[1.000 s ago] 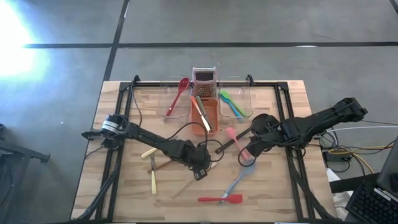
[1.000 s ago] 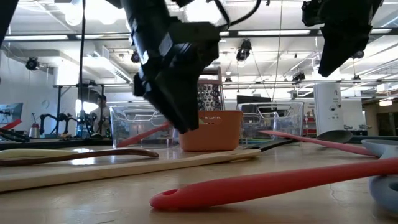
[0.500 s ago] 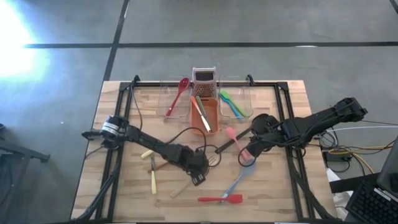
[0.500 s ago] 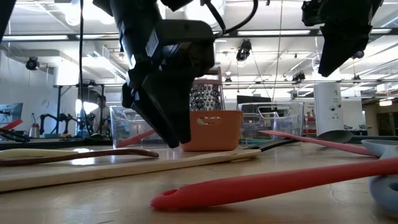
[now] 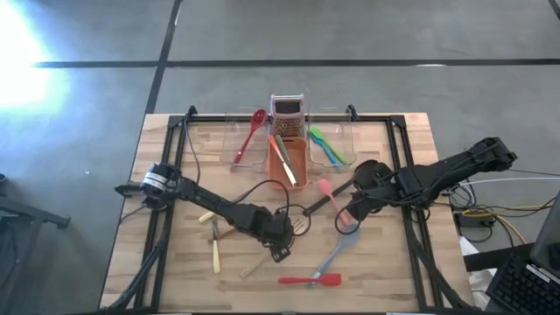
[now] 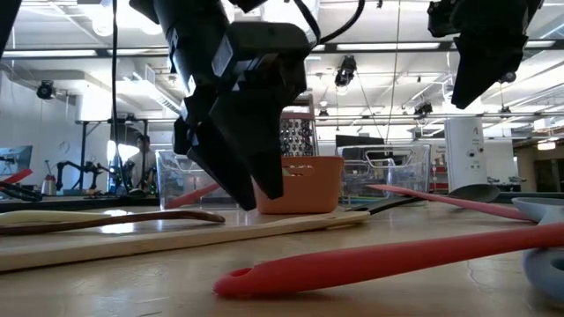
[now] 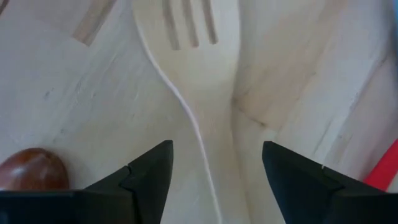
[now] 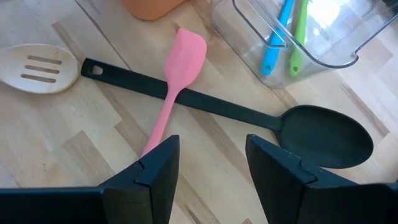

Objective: Pick & Place Kitchen Items
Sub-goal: Put the brown slotted serving spoon into the left transparent bin

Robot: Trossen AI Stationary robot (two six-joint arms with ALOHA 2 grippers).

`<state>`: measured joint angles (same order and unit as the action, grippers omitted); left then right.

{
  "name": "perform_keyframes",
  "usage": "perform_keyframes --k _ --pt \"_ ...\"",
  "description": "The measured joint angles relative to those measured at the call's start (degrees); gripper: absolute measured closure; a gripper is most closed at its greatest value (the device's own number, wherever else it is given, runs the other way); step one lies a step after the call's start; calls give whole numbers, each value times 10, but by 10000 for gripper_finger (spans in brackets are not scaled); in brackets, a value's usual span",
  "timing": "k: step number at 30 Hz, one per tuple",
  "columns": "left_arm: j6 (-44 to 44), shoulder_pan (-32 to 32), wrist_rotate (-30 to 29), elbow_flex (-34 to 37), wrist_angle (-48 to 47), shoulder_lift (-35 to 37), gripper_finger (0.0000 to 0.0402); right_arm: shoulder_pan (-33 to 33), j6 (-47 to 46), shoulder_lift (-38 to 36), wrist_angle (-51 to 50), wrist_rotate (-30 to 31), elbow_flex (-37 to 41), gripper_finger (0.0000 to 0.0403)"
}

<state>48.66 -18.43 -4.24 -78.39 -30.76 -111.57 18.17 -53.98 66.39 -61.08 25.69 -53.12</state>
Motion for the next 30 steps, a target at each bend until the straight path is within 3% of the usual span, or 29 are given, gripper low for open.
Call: perform_keyframes --k 14,30 --pt "41 -7 -27 -4 27 -67 177 0 2 0 -1 0 0 225" --pt "-13 -9 -82 -3 -33 -69 219 0 17 0 -2 4 0 225"
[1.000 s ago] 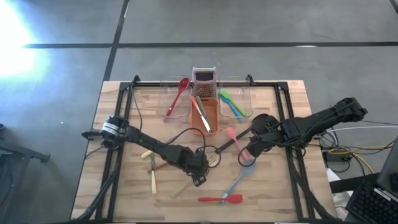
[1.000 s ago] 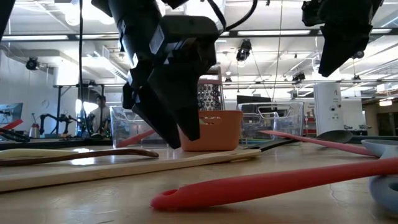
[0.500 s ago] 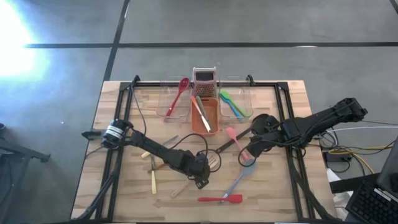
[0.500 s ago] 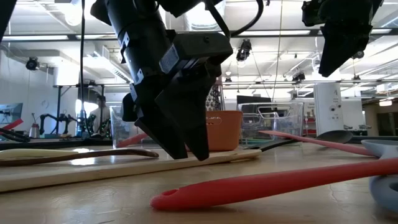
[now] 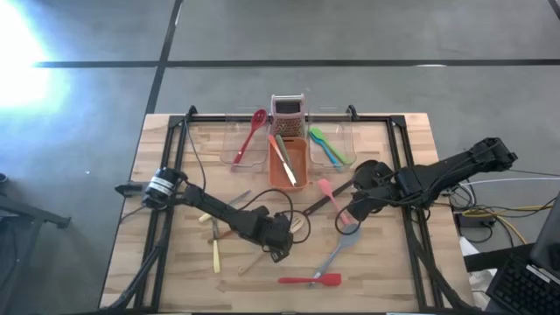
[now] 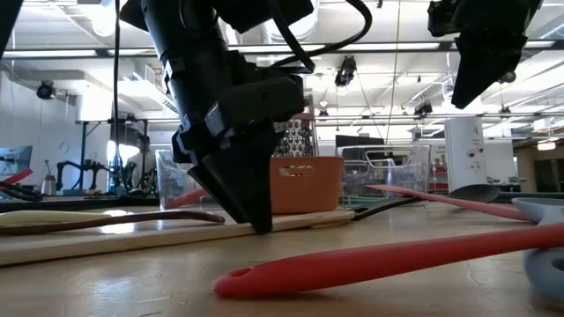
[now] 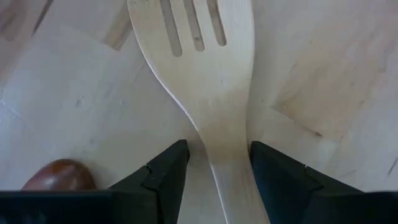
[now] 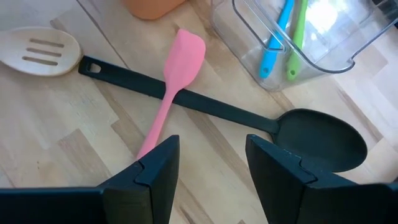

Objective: Pick & Place Kitchen Items
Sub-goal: Put the brown slotted serving spoon into the left transparent bin

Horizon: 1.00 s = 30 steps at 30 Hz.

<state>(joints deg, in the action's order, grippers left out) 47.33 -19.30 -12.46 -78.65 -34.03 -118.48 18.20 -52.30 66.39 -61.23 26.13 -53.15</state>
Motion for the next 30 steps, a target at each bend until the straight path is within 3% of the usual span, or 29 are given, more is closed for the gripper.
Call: perform_keyframes --k 15,18,23,30 --pt "42 -29 -16 1 -23 0 227 0 0 0 0 0 0 225" --pt "42 -29 -18 1 -27 0 250 0 0 0 0 0 0 225" --pt "21 -29 -16 2 -30 0 321 0 0 0 0 0 0 225" --pt "-9 -28 -9 4 -12 16 326 0 3 0 0 0 0 225"
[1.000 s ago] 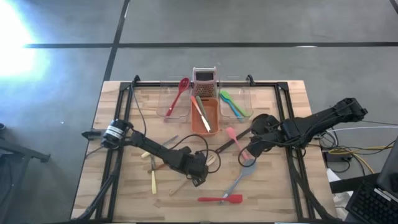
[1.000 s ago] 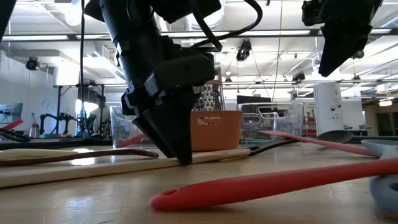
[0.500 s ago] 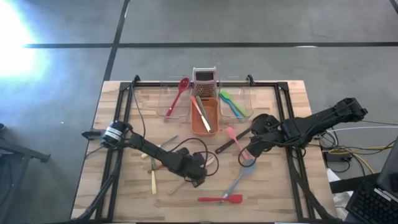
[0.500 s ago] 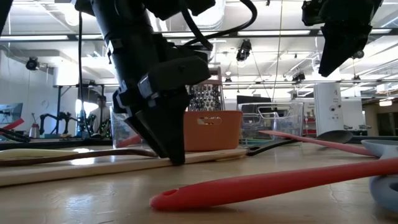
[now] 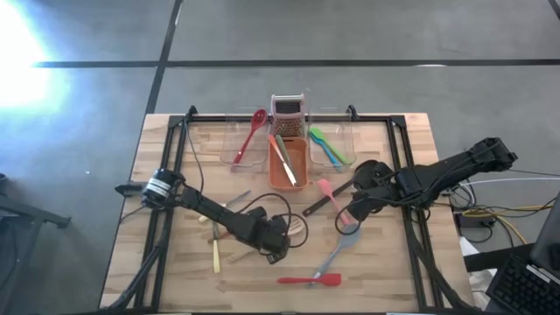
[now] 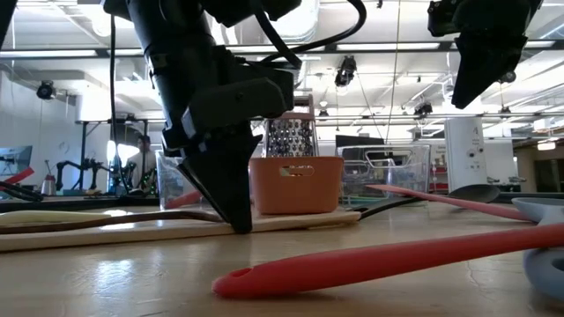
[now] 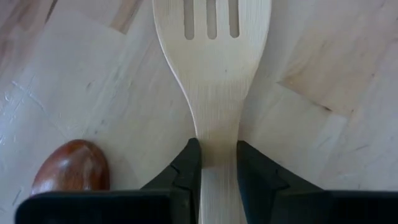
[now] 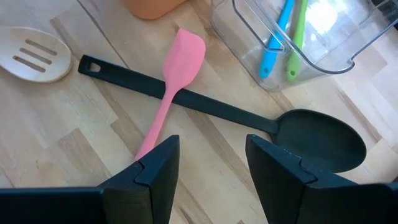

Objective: Pick & Place Kitchen Items
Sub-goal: Put the brown slotted serving spoon into the left transparent bin

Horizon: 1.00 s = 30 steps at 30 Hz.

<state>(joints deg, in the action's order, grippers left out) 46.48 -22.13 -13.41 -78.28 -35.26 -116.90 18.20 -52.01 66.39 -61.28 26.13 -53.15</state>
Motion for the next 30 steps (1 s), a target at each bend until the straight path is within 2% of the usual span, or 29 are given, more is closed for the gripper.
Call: perform_keyframes --k 13,24,30 --pt "-3 -3 18 2 7 40 326 0 2 0 0 0 0 225" --pt "-20 -4 9 0 12 46 326 0 2 0 0 0 0 225" --pt "-33 -4 -15 0 12 82 326 0 0 0 0 -6 0 225"
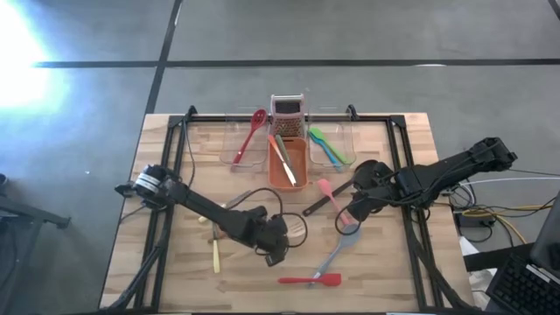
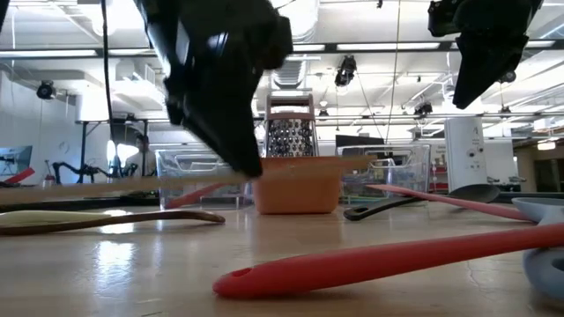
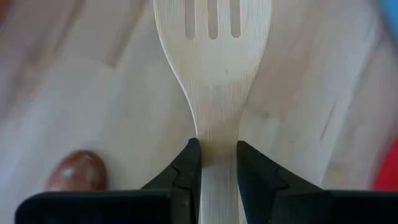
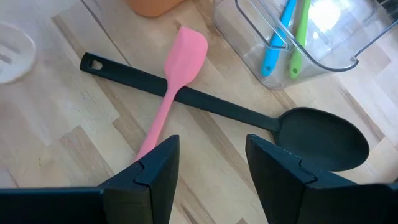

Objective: Pick & Place Kitchen Items
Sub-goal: Put the brown slotted serving spoon into the left transparent bin

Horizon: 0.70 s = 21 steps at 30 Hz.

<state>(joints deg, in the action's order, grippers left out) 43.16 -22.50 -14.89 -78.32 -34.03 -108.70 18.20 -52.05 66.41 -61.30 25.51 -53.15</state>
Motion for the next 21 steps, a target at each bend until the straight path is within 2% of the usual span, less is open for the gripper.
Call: perform_keyframes --k 7,12,17,21 --pt "-19 8 -102 0 -32 68 326 0 -21 -1 -26 -2 0 225" --pt "-37 25 -188 13 -61 123 326 0 -103 -12 -112 -1 0 225" --pt "-53 70 -268 55 -57 194 326 0 -162 -24 -164 9 0 225" --pt "-103 122 -308 94 1 256 326 0 -163 -34 -163 21 0 225"
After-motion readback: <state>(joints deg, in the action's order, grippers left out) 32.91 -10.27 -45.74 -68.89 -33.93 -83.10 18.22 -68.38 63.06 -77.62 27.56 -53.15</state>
